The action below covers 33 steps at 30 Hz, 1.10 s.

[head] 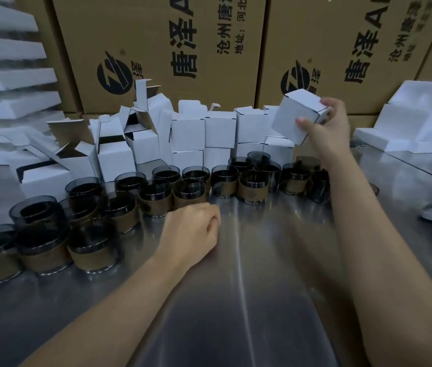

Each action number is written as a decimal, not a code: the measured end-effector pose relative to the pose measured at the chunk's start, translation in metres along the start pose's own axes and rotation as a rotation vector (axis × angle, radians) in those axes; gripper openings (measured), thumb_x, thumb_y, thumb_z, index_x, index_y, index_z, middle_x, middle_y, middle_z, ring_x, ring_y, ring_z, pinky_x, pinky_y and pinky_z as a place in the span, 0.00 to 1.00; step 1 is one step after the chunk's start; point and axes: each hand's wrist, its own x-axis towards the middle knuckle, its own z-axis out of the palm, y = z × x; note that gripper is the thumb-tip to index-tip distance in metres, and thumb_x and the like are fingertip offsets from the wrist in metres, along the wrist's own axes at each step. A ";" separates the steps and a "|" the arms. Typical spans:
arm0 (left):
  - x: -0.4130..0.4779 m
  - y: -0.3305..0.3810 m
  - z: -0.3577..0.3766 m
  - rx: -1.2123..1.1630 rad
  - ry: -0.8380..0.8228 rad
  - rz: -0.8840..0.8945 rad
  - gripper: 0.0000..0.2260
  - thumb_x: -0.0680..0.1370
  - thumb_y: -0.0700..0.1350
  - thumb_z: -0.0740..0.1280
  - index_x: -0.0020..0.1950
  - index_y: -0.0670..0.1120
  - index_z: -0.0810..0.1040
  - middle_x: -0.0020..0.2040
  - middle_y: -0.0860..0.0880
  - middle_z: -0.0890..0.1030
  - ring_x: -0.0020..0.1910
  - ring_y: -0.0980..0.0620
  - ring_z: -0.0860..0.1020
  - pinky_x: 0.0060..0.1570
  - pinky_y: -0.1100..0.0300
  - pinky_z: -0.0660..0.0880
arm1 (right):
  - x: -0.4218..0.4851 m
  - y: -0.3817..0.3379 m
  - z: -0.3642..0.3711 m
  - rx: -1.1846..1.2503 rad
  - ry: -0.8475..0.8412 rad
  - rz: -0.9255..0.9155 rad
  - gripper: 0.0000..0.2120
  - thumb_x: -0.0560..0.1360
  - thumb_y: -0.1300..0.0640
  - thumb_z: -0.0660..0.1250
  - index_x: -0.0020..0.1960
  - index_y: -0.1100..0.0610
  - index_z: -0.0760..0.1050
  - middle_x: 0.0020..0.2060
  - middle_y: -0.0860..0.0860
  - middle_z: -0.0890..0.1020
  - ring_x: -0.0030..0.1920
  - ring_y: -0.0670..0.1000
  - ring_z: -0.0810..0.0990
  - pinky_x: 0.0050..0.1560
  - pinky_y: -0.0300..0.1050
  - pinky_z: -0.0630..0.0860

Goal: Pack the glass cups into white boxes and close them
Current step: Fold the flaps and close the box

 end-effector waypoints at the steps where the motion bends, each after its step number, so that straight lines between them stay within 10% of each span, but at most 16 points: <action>1: 0.002 -0.002 0.003 0.001 -0.019 -0.016 0.10 0.75 0.40 0.59 0.40 0.49 0.78 0.42 0.54 0.80 0.42 0.54 0.78 0.40 0.56 0.74 | 0.008 0.003 0.005 -0.036 0.007 -0.014 0.25 0.73 0.57 0.73 0.67 0.51 0.67 0.66 0.53 0.72 0.59 0.51 0.74 0.43 0.34 0.74; 9: 0.006 -0.008 0.008 -0.037 -0.069 -0.088 0.10 0.76 0.42 0.58 0.40 0.50 0.77 0.44 0.56 0.78 0.40 0.56 0.75 0.40 0.57 0.72 | 0.051 0.033 0.030 -0.162 -0.013 0.052 0.24 0.75 0.61 0.70 0.68 0.54 0.66 0.65 0.55 0.70 0.56 0.52 0.71 0.54 0.50 0.79; 21: 0.010 -0.009 0.009 -0.073 -0.149 -0.109 0.09 0.77 0.42 0.58 0.40 0.52 0.75 0.45 0.56 0.76 0.38 0.56 0.74 0.40 0.56 0.72 | 0.062 0.059 0.059 -0.356 -0.045 -0.028 0.21 0.80 0.59 0.62 0.72 0.56 0.65 0.67 0.59 0.72 0.64 0.57 0.73 0.55 0.38 0.64; 27: 0.011 -0.009 0.008 -0.060 -0.150 -0.127 0.09 0.77 0.40 0.57 0.41 0.48 0.75 0.45 0.54 0.76 0.41 0.52 0.76 0.44 0.52 0.75 | 0.045 0.041 0.068 -0.390 -0.001 -0.063 0.32 0.78 0.64 0.65 0.78 0.57 0.55 0.75 0.56 0.63 0.76 0.56 0.59 0.76 0.56 0.56; 33: 0.009 -0.003 0.005 -0.044 -0.122 -0.161 0.10 0.76 0.39 0.57 0.40 0.48 0.76 0.45 0.53 0.78 0.44 0.49 0.77 0.45 0.50 0.76 | -0.034 0.010 0.078 -0.300 -0.058 -0.222 0.20 0.79 0.60 0.65 0.70 0.59 0.68 0.63 0.54 0.76 0.65 0.52 0.72 0.65 0.43 0.66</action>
